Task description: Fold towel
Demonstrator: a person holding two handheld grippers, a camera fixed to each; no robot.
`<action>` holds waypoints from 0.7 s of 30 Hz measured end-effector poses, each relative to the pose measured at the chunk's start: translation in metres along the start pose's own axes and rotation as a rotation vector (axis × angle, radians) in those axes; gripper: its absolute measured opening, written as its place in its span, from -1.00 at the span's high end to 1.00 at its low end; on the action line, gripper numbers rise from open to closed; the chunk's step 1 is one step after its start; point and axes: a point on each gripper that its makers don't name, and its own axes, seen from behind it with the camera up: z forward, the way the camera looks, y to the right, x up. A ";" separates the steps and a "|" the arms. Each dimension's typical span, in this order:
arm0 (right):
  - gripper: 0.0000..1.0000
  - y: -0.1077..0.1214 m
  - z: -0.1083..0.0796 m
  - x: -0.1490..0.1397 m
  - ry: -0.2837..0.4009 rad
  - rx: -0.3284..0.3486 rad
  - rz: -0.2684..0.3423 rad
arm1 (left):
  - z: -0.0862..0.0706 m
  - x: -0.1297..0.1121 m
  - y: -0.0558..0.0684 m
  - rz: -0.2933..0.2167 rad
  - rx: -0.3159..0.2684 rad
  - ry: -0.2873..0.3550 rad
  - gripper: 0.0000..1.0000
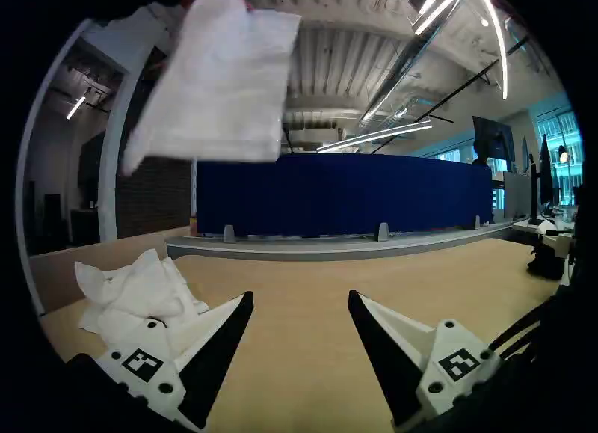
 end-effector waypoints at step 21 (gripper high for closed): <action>-1.00 0.000 0.001 0.000 0.000 0.000 0.000 | 0.001 0.000 -0.001 0.000 0.000 0.000 -0.88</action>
